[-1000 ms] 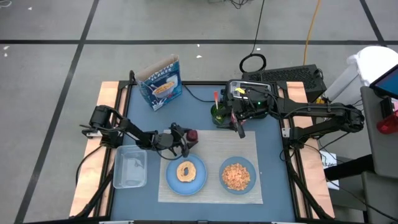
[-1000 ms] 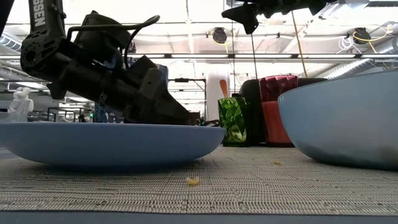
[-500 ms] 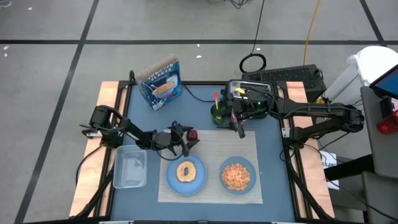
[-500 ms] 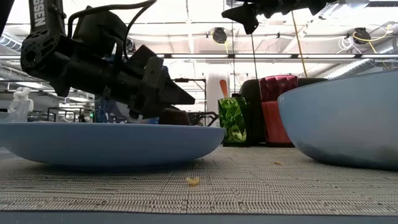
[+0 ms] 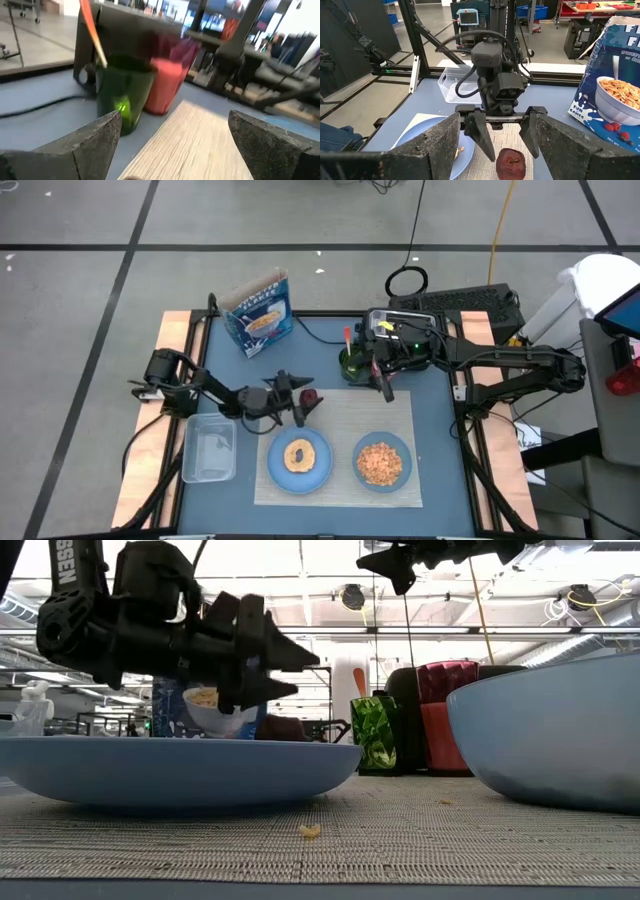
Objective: Arrange a breakfast setting
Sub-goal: Put the orange spoon on the gray placemat
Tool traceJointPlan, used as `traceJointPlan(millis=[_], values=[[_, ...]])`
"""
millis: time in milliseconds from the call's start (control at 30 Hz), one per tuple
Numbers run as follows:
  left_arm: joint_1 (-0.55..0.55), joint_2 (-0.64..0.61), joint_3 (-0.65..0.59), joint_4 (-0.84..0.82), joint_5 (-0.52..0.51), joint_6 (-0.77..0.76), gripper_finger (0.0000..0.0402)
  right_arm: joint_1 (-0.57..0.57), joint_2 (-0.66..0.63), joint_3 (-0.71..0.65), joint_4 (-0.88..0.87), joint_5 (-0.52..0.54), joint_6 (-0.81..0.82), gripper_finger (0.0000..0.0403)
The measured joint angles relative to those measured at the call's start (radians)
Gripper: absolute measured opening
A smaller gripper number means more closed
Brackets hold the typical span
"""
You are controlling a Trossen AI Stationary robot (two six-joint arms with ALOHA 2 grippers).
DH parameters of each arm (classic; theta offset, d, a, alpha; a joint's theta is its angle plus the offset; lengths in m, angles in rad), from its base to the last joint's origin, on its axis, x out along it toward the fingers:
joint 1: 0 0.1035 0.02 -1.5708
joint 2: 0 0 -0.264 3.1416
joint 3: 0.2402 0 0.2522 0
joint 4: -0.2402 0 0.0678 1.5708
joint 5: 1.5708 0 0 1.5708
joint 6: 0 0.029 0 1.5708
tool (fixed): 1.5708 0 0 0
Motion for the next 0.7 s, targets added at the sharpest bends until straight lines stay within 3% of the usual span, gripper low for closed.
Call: traceJointPlan(millis=[200, 500, 700], values=[[-0.001, 0.0, 0.007, 0.095, 0.0, -0.007, 0.0372, 0.0, 0.0, 0.0, 0.0, 0.0, 0.0, 0.0247], [-0.001, 0.0, 0.123, 0.1, -0.007, -0.018, 0.0372, 0.0, 0.0, 0.0, 0.0, 0.0, 0.0, 0.0247], [0.009, -0.003, 0.197, 0.096, 0.094, -0.012, 0.0372, 0.0, 0.0, 0.0, 0.0, 0.0, 0.0, 0.0247]])
